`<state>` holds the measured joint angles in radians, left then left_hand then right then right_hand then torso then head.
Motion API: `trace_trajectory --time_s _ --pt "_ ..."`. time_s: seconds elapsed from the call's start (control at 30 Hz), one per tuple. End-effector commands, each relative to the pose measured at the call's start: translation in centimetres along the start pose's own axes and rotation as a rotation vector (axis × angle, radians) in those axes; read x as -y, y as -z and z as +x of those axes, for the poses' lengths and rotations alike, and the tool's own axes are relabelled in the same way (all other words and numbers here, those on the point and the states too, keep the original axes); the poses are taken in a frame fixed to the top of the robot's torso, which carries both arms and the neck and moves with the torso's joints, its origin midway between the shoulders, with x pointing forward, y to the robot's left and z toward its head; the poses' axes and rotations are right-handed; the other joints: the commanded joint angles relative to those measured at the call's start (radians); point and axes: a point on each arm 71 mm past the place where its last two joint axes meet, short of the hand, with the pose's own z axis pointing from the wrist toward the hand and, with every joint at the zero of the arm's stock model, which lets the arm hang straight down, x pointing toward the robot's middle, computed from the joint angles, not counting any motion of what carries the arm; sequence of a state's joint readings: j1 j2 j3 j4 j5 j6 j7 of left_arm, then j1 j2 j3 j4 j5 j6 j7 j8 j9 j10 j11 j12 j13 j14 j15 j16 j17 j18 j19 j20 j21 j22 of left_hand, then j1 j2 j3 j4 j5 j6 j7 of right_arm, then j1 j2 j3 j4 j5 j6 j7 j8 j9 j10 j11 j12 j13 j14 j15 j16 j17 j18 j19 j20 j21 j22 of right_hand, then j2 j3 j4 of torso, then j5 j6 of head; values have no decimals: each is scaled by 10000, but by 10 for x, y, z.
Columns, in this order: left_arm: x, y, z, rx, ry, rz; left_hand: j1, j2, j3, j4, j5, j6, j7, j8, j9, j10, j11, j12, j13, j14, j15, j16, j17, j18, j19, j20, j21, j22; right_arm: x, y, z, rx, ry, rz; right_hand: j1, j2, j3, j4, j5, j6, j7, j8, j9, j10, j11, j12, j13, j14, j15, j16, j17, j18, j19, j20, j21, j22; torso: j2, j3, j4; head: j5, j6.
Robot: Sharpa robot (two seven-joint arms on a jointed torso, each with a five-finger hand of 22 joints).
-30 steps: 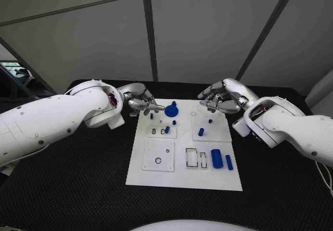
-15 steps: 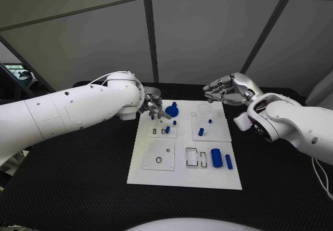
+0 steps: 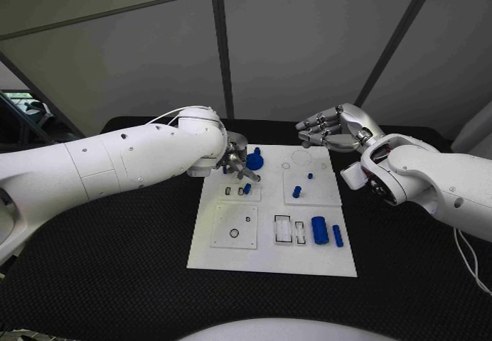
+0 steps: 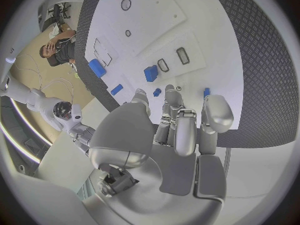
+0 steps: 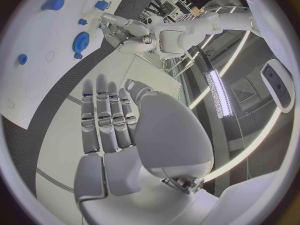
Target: Assemble the parts on the task board
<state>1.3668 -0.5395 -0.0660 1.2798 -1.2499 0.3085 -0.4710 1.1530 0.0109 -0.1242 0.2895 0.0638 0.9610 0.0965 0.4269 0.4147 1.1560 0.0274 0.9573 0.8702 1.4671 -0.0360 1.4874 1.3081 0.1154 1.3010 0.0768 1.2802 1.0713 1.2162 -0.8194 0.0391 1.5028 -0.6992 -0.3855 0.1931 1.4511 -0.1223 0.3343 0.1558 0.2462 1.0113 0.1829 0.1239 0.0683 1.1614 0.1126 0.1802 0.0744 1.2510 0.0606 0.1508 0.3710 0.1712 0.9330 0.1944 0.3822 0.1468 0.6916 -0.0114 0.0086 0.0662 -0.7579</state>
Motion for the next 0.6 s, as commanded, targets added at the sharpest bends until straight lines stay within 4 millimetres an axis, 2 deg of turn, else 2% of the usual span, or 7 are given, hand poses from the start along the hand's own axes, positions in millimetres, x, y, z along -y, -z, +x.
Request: trace_trajectory --time_s 0.03,0.6 --pt "3 0 4 -400 -387 -79 -21 122 -70 2 -28 -69 14 61 23 17 -1 75 26 632 39 71 1699 -198 70 13 67 23 -2 -1 0 60 56 -135 -114 -13 11 -61 35 13 58 -50 6 46 49 -58 -28 69 2 -59 -20 118 72 -7 -47 -15 10 1 3 -25 -51" --pt "13 1 12 -876 -681 147 22 263 -155 -16 -21 -47 -11 185 160 5 -16 146 89 637 33 96 1728 -202 62 15 116 107 -2 -5 3 -14 184 -79 -179 -23 19 -83 40 1 84 -117 6 8 82 -137 -100 56 39 -204 -93 115 66 15 -164 -85 -2 5 2 -14 -129"
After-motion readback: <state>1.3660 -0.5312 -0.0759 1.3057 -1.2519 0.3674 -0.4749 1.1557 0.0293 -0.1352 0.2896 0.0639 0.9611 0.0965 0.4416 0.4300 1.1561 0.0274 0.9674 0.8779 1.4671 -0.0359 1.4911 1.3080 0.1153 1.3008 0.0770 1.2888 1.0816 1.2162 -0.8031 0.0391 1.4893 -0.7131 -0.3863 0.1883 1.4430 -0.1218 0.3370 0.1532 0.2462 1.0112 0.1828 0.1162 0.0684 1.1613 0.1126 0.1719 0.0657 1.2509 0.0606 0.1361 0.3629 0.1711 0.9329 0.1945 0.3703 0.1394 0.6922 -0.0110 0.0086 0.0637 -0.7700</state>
